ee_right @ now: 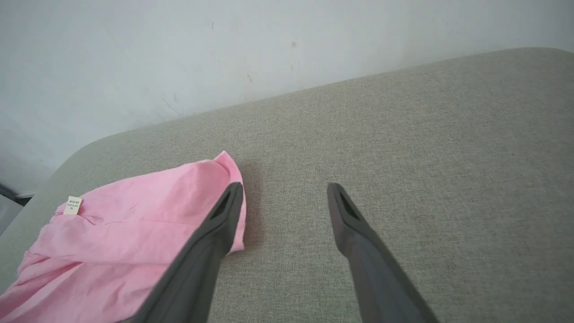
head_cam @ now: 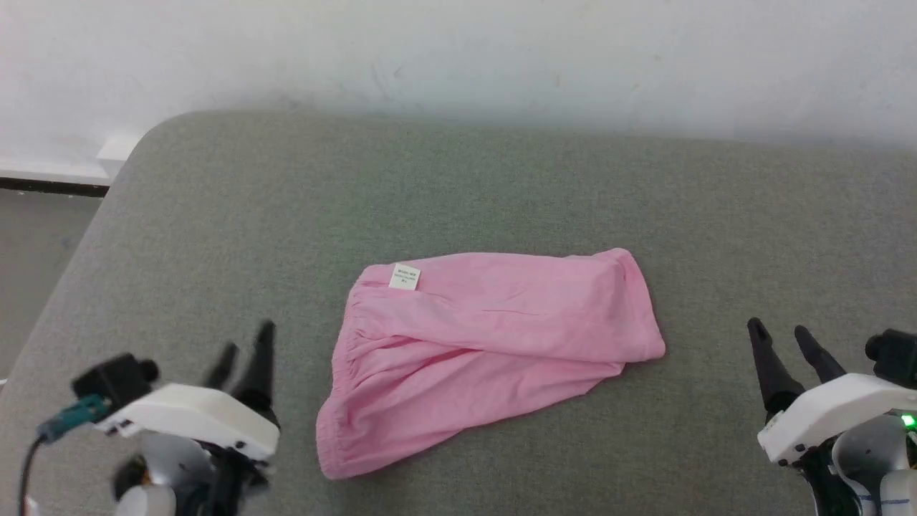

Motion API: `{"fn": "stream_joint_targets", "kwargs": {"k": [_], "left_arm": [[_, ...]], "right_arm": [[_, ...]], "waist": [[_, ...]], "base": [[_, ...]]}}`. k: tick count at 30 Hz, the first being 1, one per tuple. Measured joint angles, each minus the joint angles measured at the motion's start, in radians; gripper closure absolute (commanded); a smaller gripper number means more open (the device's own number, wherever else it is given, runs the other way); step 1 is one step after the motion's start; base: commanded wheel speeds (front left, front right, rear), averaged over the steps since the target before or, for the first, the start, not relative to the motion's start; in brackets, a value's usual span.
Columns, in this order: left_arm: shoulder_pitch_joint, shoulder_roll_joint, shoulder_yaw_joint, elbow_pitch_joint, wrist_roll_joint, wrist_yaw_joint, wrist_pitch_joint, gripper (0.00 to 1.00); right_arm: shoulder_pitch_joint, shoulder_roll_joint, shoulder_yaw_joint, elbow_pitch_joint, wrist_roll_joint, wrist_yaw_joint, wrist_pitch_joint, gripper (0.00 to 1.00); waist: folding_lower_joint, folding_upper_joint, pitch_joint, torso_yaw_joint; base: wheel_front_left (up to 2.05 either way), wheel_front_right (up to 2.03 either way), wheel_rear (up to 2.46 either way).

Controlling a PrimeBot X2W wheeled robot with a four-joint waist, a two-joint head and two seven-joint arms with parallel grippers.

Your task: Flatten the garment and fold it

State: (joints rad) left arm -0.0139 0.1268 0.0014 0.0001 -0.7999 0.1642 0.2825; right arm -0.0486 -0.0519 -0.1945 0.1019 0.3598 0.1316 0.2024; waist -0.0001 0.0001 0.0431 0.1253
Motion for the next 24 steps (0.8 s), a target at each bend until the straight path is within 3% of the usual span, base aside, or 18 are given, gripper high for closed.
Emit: {"fn": "stream_joint_targets", "kwargs": {"k": [4, 7, 9, 12, 17, 24], "left_arm": [[-0.03, 0.05, 0.019, -0.058, 0.155, -0.033, -0.238, 0.0], [-0.029, 0.09, -0.015, -0.045, 0.332, -0.036, -0.425, 0.0], [-0.028, 0.087, -0.053, -0.022, 0.409, -0.036, -0.498, 0.0], [-0.028, 0.068, -0.097, 0.016, 0.478, -0.031, -0.527, 0.0], [-0.031, 0.04, -0.126, 0.091, 0.503, -0.035, -0.537, 0.0], [-0.085, 0.009, -0.127, 0.114, 0.516, -0.049, -0.539, 0.0]], "right_arm": [[0.0, -0.001, 0.003, -0.037, -0.017, 0.0, 0.024, 0.0], [0.002, -0.001, 0.019, -0.059, -0.05, 0.0, 0.078, 0.0], [0.002, -0.001, 0.041, -0.066, -0.067, 0.0, 0.134, 0.0], [-0.007, -0.001, 0.091, -0.067, -0.108, 0.0, 0.231, 0.0], [-0.113, 0.001, 0.156, -0.003, -0.161, 0.0, 0.378, 0.0], [-0.239, -0.001, 0.197, 0.146, -0.251, 0.0, 0.445, 0.0]], "waist": [[0.0, 0.0, -0.003, -0.002], [0.0, 0.0, 0.0, -0.003], [0.0001, 0.0, 0.005, -0.002], [0.0001, 0.0, 0.016, -0.004], [0.0002, 0.0, 0.045, -0.006], [0.0003, 0.0, 0.095, 0.009]], "base": [[0.0, 0.0, 0.0], [0.0, 0.0, 0.0], [0.0, 0.0, 0.0], [0.0, 0.0, 0.0], [0.0, 0.0, 0.0], [0.0, 0.0, 0.0]]}}
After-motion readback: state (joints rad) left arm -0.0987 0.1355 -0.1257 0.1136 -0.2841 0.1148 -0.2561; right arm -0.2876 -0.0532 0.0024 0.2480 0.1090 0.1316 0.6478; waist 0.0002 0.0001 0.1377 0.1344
